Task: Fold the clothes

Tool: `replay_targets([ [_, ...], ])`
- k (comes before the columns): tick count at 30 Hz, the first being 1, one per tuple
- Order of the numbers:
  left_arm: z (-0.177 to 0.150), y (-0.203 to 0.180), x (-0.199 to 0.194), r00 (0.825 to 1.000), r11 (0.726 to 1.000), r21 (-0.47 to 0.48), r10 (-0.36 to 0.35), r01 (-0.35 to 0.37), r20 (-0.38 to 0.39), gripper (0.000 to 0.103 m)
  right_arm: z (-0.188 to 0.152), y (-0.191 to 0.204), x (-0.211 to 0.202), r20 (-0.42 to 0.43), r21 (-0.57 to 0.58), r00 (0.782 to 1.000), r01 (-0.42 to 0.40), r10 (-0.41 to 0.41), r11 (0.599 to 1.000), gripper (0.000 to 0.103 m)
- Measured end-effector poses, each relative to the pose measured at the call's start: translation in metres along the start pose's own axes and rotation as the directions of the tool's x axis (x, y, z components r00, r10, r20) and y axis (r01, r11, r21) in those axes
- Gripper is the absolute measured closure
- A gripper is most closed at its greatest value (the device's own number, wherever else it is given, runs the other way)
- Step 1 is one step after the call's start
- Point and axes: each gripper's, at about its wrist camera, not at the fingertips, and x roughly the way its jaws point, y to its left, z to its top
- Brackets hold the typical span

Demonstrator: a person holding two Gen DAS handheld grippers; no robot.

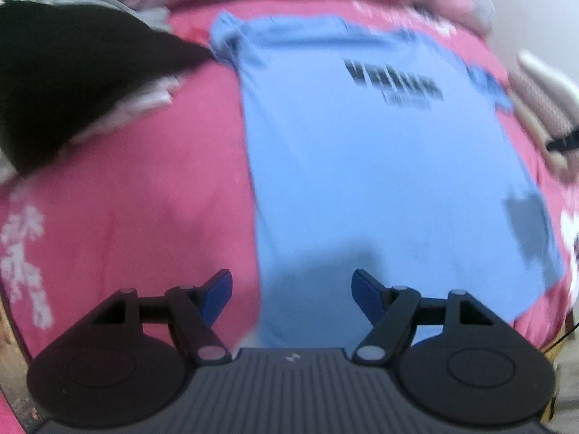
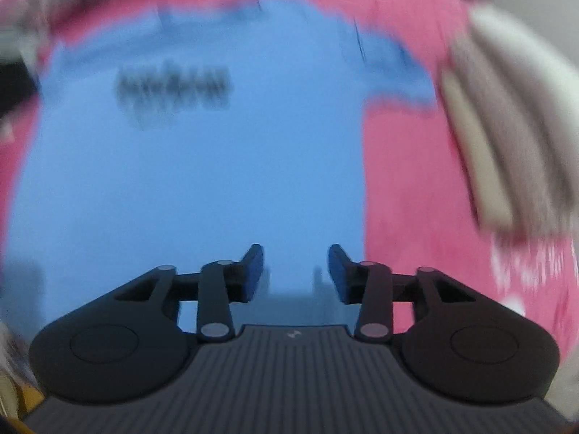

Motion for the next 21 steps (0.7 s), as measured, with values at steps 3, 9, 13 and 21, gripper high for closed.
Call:
replay_targets([
  [3, 0.035, 0.026, -0.003, 0.997, 0.999, -0.047, -0.017, 0.02, 0.074, 0.029, 0.049, 0.012, -0.018, 0.118, -0.041, 0.989, -0.082, 0.087, 0.996, 0.054],
  [9, 0.091, 0.056, -0.036, 0.964, 0.99, -0.133, -0.003, 0.04, 0.265, 0.013, 0.126, 0.062, -0.077, 0.301, -0.163, 0.915, -0.229, 0.27, 0.96, 0.042],
  [13, 0.112, 0.074, -0.052, 0.928, 0.98, -0.195, 0.026, 0.05, 0.371, 0.003, 0.16, 0.11, -0.102, 0.417, -0.31, 0.835, -0.241, 0.359, 0.92, 0.015],
  [21, 0.097, 0.088, -0.042, 0.94, 0.964, -0.266, 0.091, 0.0, 0.329, 0.0, 0.156, 0.206, -0.037, 0.24, -0.42, 0.8, -0.425, 0.55, 0.802, 0.01],
])
